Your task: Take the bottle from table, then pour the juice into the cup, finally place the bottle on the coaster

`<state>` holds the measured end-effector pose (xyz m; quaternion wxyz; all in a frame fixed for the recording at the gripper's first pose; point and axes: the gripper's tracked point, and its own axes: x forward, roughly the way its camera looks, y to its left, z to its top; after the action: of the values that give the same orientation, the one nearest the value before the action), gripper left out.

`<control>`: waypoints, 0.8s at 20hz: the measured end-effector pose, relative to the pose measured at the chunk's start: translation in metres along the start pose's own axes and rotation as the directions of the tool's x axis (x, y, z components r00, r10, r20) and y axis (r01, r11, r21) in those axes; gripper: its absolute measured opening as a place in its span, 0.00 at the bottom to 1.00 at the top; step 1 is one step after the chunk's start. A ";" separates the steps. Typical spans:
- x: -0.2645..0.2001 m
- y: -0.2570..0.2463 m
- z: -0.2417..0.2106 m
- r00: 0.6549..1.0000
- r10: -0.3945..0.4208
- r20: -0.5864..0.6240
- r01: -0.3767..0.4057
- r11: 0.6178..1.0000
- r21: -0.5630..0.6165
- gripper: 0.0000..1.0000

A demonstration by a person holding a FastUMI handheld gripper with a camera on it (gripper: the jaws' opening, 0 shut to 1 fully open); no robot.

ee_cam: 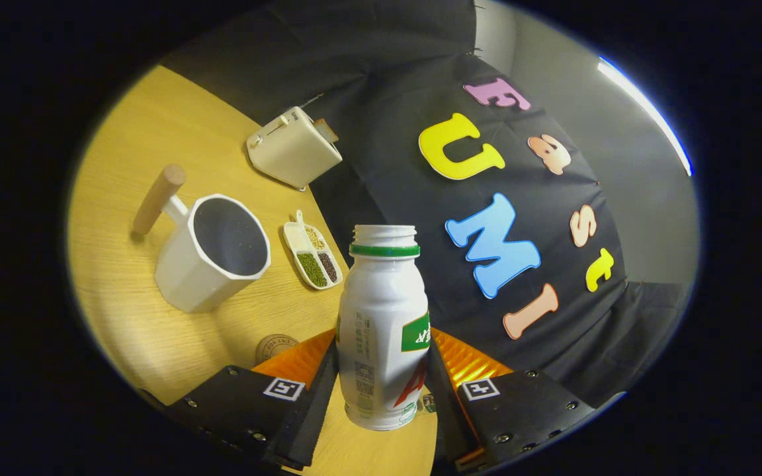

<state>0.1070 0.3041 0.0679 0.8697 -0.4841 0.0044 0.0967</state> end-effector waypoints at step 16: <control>0.004 -0.006 -0.010 0.999 0.026 0.042 -0.040 0.928 0.370 0.71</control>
<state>0.1132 0.2937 0.0675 0.9436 -0.3090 0.0152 0.1176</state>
